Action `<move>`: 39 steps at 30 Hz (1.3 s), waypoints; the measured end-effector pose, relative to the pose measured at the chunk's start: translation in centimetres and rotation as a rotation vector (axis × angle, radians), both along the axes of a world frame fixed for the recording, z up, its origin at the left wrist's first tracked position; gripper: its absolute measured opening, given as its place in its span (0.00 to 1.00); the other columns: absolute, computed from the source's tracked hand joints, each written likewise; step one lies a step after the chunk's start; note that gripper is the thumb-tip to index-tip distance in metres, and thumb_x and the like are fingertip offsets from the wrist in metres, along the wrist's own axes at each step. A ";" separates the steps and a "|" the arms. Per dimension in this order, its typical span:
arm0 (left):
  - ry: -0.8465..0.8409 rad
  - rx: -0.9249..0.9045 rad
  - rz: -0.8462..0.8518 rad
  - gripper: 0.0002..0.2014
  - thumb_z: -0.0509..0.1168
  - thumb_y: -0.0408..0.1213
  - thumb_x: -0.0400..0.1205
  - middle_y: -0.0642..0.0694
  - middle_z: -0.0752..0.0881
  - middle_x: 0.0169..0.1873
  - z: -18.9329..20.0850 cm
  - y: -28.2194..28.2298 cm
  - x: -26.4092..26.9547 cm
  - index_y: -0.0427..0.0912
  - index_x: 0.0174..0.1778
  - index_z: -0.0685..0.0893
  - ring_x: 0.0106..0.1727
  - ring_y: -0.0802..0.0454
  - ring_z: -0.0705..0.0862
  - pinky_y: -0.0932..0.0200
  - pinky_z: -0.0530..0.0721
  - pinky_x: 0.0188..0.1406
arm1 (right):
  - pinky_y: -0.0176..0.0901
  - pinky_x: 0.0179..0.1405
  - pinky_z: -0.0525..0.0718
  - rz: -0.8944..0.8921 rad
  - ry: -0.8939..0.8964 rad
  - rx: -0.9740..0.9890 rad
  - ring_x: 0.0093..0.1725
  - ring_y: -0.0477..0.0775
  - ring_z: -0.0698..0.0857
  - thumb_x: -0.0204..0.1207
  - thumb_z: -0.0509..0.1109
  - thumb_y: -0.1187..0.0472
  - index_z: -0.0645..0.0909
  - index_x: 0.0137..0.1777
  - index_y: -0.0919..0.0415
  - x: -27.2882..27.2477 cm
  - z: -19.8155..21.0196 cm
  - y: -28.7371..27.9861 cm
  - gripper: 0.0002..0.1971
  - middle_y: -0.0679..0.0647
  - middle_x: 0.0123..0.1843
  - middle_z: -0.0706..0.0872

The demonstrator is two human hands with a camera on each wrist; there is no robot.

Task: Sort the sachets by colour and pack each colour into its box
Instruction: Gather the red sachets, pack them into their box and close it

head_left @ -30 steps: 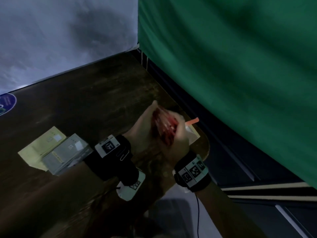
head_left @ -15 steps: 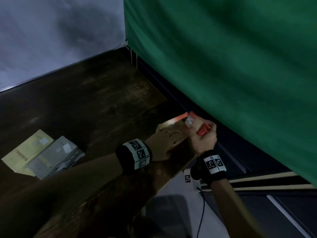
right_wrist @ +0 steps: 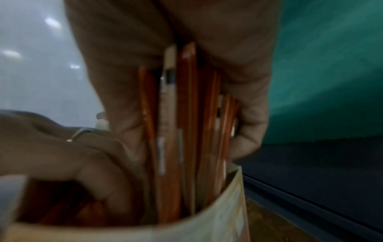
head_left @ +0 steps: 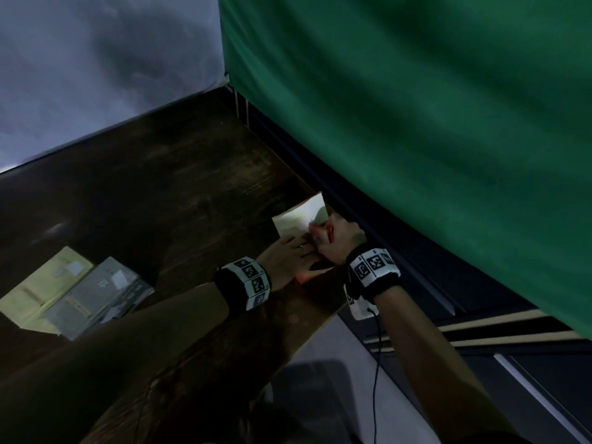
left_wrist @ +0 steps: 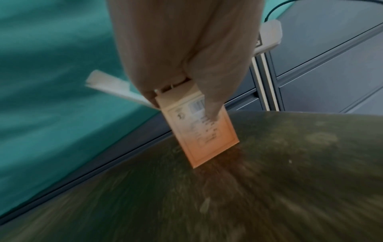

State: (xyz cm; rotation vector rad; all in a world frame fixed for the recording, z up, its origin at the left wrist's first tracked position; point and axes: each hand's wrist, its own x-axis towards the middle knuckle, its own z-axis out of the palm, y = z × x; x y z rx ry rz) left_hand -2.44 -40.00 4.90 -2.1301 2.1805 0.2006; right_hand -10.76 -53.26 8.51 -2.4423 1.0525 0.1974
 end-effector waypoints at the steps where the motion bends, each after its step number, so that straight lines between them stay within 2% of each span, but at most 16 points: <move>1: 0.013 0.002 -0.007 0.28 0.61 0.36 0.82 0.46 0.64 0.80 -0.1 0.2 0.1 0.48 0.79 0.64 0.82 0.45 0.58 0.46 0.56 0.81 | 0.46 0.46 0.84 0.034 0.027 0.005 0.48 0.62 0.86 0.71 0.70 0.42 0.74 0.58 0.57 0.0 -0.1 0.1 0.23 0.60 0.50 0.85; 3: 0.079 -0.006 0.019 0.27 0.62 0.36 0.82 0.44 0.66 0.78 0.0 0.5 0.0 0.46 0.78 0.65 0.80 0.44 0.61 0.47 0.58 0.81 | 0.47 0.47 0.86 0.089 0.082 0.037 0.46 0.59 0.86 0.69 0.73 0.48 0.76 0.56 0.55 0.3 -0.1 0.2 0.19 0.57 0.49 0.87; 5: 0.321 -0.041 0.213 0.25 0.63 0.39 0.82 0.42 0.71 0.74 0.4 0.8 -0.1 0.43 0.76 0.66 0.75 0.44 0.70 0.51 0.67 0.76 | 0.49 0.48 0.88 0.130 0.116 0.072 0.44 0.56 0.86 0.66 0.74 0.50 0.77 0.55 0.53 0.5 0.3 0.3 0.19 0.54 0.48 0.87; 7: 0.502 -0.113 0.397 0.31 0.67 0.40 0.79 0.41 0.73 0.70 0.9 1.0 -0.2 0.41 0.76 0.62 0.68 0.47 0.77 0.60 0.73 0.67 | 0.48 0.48 0.88 0.139 0.089 0.106 0.44 0.54 0.86 0.63 0.74 0.47 0.77 0.54 0.51 0.4 0.4 0.3 0.20 0.51 0.46 0.86; 9: 0.499 -0.191 0.455 0.41 0.71 0.40 0.76 0.39 0.69 0.74 1.1 1.0 -0.4 0.41 0.80 0.54 0.69 0.48 0.76 0.63 0.70 0.66 | 0.45 0.49 0.85 0.125 0.045 0.135 0.46 0.53 0.85 0.65 0.76 0.50 0.75 0.58 0.52 0.0 0.5 0.3 0.23 0.50 0.46 0.84; 12: 0.397 -0.114 0.428 0.46 0.70 0.43 0.76 0.41 0.62 0.79 0.8 0.5 -0.6 0.43 0.83 0.47 0.79 0.45 0.63 0.53 0.60 0.77 | 0.43 0.47 0.81 0.111 0.021 0.146 0.49 0.53 0.83 0.66 0.77 0.56 0.71 0.63 0.52 -0.8 0.6 0.5 0.26 0.50 0.47 0.82; 15: 0.215 -0.103 0.385 0.46 0.69 0.54 0.74 0.45 0.61 0.80 0.4 0.2 -0.4 0.46 0.83 0.51 0.80 0.45 0.56 0.51 0.55 0.78 | 0.40 0.44 0.77 0.073 0.023 0.141 0.52 0.56 0.85 0.65 0.79 0.56 0.69 0.64 0.52 -1.2 0.3 0.5 0.30 0.51 0.48 0.81; 19: 0.089 -0.061 0.381 0.47 0.63 0.67 0.72 0.46 0.50 0.82 -0.5 0.0 -0.5 0.49 0.82 0.55 0.82 0.43 0.44 0.46 0.46 0.79 | 0.40 0.51 0.77 0.007 0.003 0.116 0.60 0.57 0.82 0.64 0.80 0.53 0.65 0.69 0.59 -1.5 -0.2 0.9 0.38 0.56 0.60 0.80; 22: 0.107 -0.051 0.371 0.48 0.63 0.69 0.70 0.48 0.42 0.83 -0.8 -0.3 -0.3 0.51 0.82 0.54 0.82 0.44 0.37 0.44 0.42 0.79 | 0.44 0.56 0.77 -0.011 -0.006 0.087 0.63 0.59 0.79 0.62 0.80 0.47 0.62 0.72 0.60 -1.6 -0.5 1.4 0.43 0.58 0.67 0.76; 26: 0.215 -0.089 0.404 0.52 0.65 0.66 0.71 0.45 0.47 0.83 -0.6 -0.2 -0.4 0.44 0.83 0.49 0.83 0.46 0.41 0.48 0.41 0.80 | 0.53 0.61 0.80 0.023 -0.061 -0.007 0.65 0.61 0.78 0.57 0.80 0.41 0.59 0.75 0.59 -1.8 -0.5 1.4 0.51 0.60 0.70 0.72; 28: 0.268 -0.125 0.426 0.52 0.65 0.65 0.72 0.44 0.49 0.83 -0.6 -0.1 -0.5 0.40 0.83 0.49 0.84 0.47 0.44 0.49 0.42 0.80 | 0.53 0.57 0.83 0.026 -0.107 -0.052 0.62 0.61 0.80 0.58 0.79 0.40 0.65 0.73 0.59 -2.1 -0.1 1.0 0.47 0.61 0.68 0.74; 30: 0.284 -0.146 0.426 0.52 0.65 0.64 0.74 0.43 0.48 0.83 -0.5 0.1 -0.7 0.39 0.83 0.46 0.84 0.48 0.45 0.48 0.45 0.81 | 0.49 0.51 0.84 0.043 -0.124 -0.075 0.56 0.61 0.83 0.64 0.77 0.40 0.73 0.67 0.60 -2.4 0.3 0.4 0.36 0.60 0.62 0.76; 32: 0.283 -0.169 0.389 0.51 0.66 0.61 0.75 0.43 0.45 0.84 -0.5 0.1 -0.9 0.40 0.83 0.43 0.84 0.48 0.44 0.49 0.45 0.79 | 0.49 0.50 0.84 0.040 -0.149 -0.053 0.53 0.62 0.84 0.72 0.72 0.44 0.78 0.62 0.61 -2.7 0.4 -0.2 0.25 0.62 0.59 0.78; 35: 0.121 -0.125 0.219 0.44 0.61 0.58 0.79 0.43 0.43 0.84 -0.7 -0.1 -1.0 0.46 0.83 0.45 0.84 0.45 0.41 0.44 0.45 0.81 | 0.49 0.55 0.80 -0.024 -0.185 -0.017 0.57 0.67 0.83 0.81 0.64 0.52 0.81 0.61 0.64 -3.0 -0.2 -1.2 0.17 0.66 0.60 0.81; 37: 0.004 -0.040 0.154 0.38 0.54 0.57 0.83 0.42 0.43 0.84 -0.9 -0.2 -1.0 0.46 0.83 0.45 0.84 0.44 0.39 0.43 0.37 0.80 | 0.45 0.58 0.77 -0.037 -0.163 0.021 0.61 0.66 0.82 0.83 0.61 0.57 0.81 0.63 0.64 -3.2 -0.6 -1.4 0.16 0.66 0.63 0.82; 39: -0.042 -0.007 0.153 0.36 0.50 0.56 0.84 0.42 0.45 0.84 -0.8 -0.2 -1.1 0.44 0.83 0.45 0.84 0.43 0.39 0.44 0.31 0.77 | 0.41 0.62 0.75 -0.039 -0.141 0.063 0.65 0.63 0.81 0.84 0.60 0.57 0.79 0.68 0.64 -3.3 -0.8 -1.1 0.17 0.64 0.66 0.82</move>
